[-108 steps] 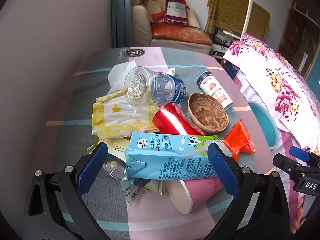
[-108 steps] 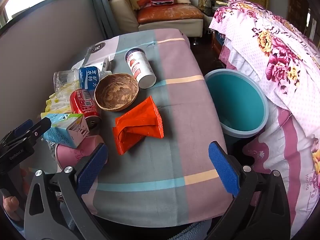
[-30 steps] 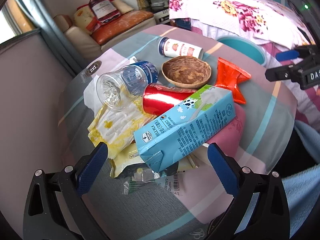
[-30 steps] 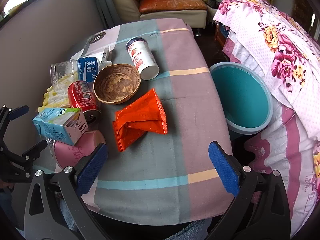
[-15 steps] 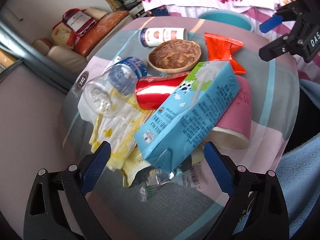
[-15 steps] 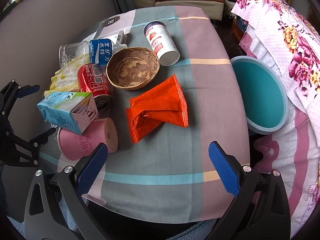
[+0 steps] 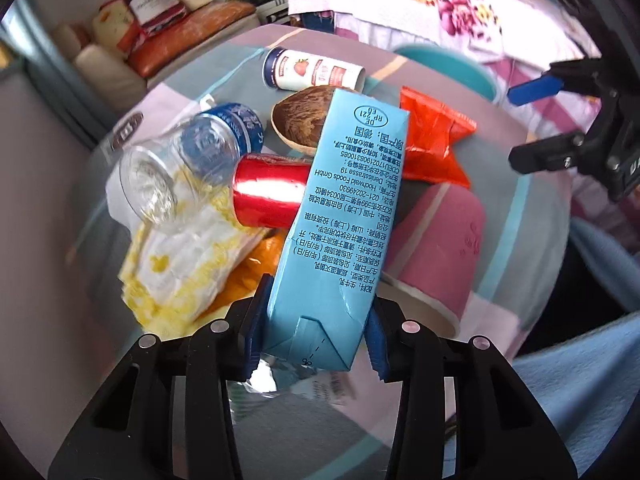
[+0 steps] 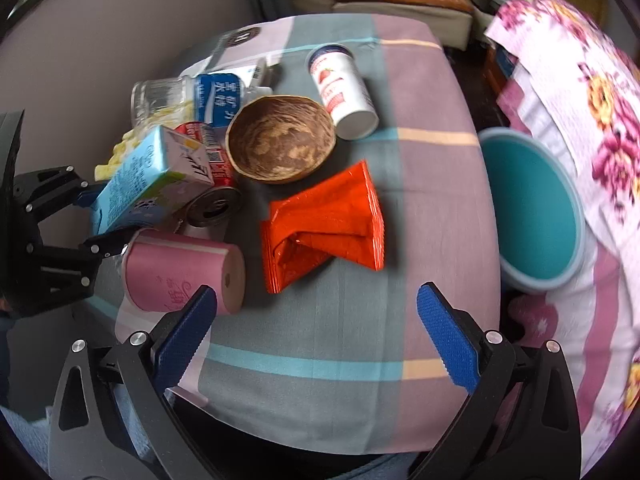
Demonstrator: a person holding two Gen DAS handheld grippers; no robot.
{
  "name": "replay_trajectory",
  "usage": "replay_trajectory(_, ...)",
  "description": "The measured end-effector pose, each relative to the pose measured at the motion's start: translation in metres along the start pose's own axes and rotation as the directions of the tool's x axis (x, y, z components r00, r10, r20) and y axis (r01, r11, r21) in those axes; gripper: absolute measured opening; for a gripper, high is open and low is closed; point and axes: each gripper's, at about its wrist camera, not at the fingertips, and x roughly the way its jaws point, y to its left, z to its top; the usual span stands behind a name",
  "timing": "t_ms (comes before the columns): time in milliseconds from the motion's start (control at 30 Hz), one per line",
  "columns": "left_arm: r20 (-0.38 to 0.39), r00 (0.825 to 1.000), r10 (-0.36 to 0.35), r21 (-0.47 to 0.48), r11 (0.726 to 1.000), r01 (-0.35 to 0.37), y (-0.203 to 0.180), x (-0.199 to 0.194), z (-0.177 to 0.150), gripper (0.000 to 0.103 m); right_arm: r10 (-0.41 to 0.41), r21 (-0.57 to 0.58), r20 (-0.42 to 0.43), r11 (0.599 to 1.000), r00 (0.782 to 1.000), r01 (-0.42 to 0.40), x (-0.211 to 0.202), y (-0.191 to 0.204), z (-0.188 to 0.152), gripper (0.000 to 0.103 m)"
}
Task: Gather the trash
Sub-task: 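Grasp the blue milk carton with left gripper while right gripper grasps pink paper cup, then carry the milk carton and pink cup with both grippers over the teal bin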
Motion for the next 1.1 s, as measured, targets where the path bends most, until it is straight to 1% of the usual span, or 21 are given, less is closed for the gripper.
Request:
replay_trajectory(33, 0.006, 1.0, -0.022, -0.027, 0.999, 0.022, 0.002, -0.001, -0.002, 0.043, 0.012, -0.032, -0.007, 0.999, 1.0, -0.012, 0.0, 0.003, 0.004, 0.096)
replay_trajectory(133, 0.038, 0.996, -0.076, -0.133, 0.988, 0.081, 0.014, -0.006, -0.007, 0.043, 0.069, -0.163, -0.046, 0.984, 0.997, -0.075, 0.0, 0.021, 0.014, 0.087)
replay_trajectory(200, 0.069, 0.993, -0.098, -0.202, 0.973, 0.11, 0.024, -0.011, -0.011, 0.043, 0.101, -0.261, -0.085, 0.958, 0.991, -0.12, 0.005, 0.038, 0.02, 0.076)
replay_trajectory(267, 0.102, 0.99, -0.099, -0.264, 0.957, 0.123, 0.034, -0.018, -0.017, 0.043, 0.131, -0.336, -0.158, 0.925, 0.979, -0.178, 0.015, 0.055, 0.025, 0.056)
replay_trajectory(300, 0.108, 0.99, -0.09, -0.282, 0.952, 0.117, 0.037, -0.02, -0.02, 0.043, 0.144, -0.361, -0.186, 0.91, 0.972, -0.204, 0.018, 0.061, 0.026, 0.054)
replay_trajectory(367, 0.111, 0.991, -0.08, -0.309, 0.944, 0.111, 0.041, -0.02, -0.026, 0.043, 0.166, -0.434, -0.241, 0.863, 0.956, -0.259, 0.022, 0.077, 0.027, 0.054)
replay_trajectory(400, 0.118, 0.99, -0.081, -0.335, 0.935, 0.116, 0.044, -0.022, -0.031, 0.043, 0.167, -0.465, -0.262, 0.841, 0.95, -0.276, 0.023, 0.084, 0.026, 0.054)
replay_trajectory(433, 0.126, 0.988, -0.083, -0.353, 0.928, 0.123, 0.047, -0.023, -0.036, 0.043, 0.165, -0.507, -0.287, 0.809, 0.944, -0.296, 0.024, 0.093, 0.025, 0.054)
replay_trajectory(467, 0.138, 0.987, -0.086, -0.375, 0.917, 0.132, 0.05, -0.027, -0.041, 0.043, 0.162, -0.533, -0.301, 0.788, 0.94, -0.306, 0.025, 0.101, 0.023, 0.057)
replay_trajectory(500, 0.146, 0.985, -0.087, -0.388, 0.911, 0.138, 0.051, -0.03, -0.045, 0.043, 0.149, -0.563, -0.309, 0.767, 0.939, -0.307, 0.027, 0.108, 0.022, 0.06)
replay_trajectory(533, 0.155, 0.984, -0.087, -0.4, 0.905, 0.143, 0.053, -0.033, -0.049, 0.043, 0.129, -0.595, -0.311, 0.746, 0.942, -0.298, 0.029, 0.113, 0.021, 0.068)
replay_trajectory(567, 0.162, 0.983, -0.085, -0.407, 0.902, 0.145, 0.052, -0.036, -0.052, 0.043, 0.103, -0.629, -0.314, 0.722, 0.944, -0.288, 0.034, 0.12, 0.02, 0.074)
replay_trajectory(633, 0.158, 0.984, -0.082, -0.414, 0.899, 0.141, 0.054, -0.037, -0.059, 0.043, 0.045, -0.679, -0.324, 0.684, 0.945, -0.265, 0.047, 0.129, 0.018, 0.074)
replay_trajectory(700, 0.141, 0.987, -0.075, -0.42, 0.899, 0.128, 0.054, -0.032, -0.062, 0.043, -0.004, -0.718, -0.32, 0.654, 0.948, -0.239, 0.057, 0.135, 0.016, 0.074)
replay_trajectory(733, 0.132, 0.988, -0.074, -0.425, 0.896, 0.124, 0.054, -0.029, -0.063, 0.043, -0.032, -0.744, -0.309, 0.631, 0.951, -0.221, 0.063, 0.139, 0.015, 0.075)
replay_trajectory(767, 0.129, 0.989, -0.075, -0.434, 0.892, 0.124, 0.056, -0.026, -0.064, 0.043, -0.042, -0.756, -0.303, 0.618, 0.952, -0.214, 0.065, 0.142, 0.014, 0.075)
replay_trajectory(900, 0.137, 0.989, -0.061, -0.452, 0.884, 0.117, 0.064, -0.023, -0.062, 0.044, -0.039, -0.774, -0.312, 0.59, 0.949, -0.23, 0.073, 0.159, 0.008, 0.075)
replay_trajectory(967, 0.133, 0.989, -0.058, -0.463, 0.879, 0.114, 0.068, -0.02, -0.06, 0.047, -0.044, -0.779, -0.313, 0.583, 0.949, -0.23, 0.078, 0.167, 0.003, 0.075)
replay_trajectory(1033, 0.123, 0.991, -0.059, -0.469, 0.877, 0.11, 0.07, -0.015, -0.058, 0.048, -0.03, -0.762, -0.321, 0.602, 0.947, -0.239, 0.083, 0.172, -0.002, 0.075)
replay_trajectory(1067, 0.119, 0.991, -0.064, -0.472, 0.875, 0.113, 0.07, -0.012, -0.057, 0.048, -0.01, -0.739, -0.327, 0.626, 0.945, -0.249, 0.083, 0.171, -0.003, 0.069)
replay_trajectory(1100, 0.117, 0.991, -0.063, -0.474, 0.873, 0.112, 0.069, -0.011, -0.057, 0.048, 0.011, -0.72, -0.326, 0.644, 0.945, -0.256, 0.081, 0.17, -0.003, 0.068)
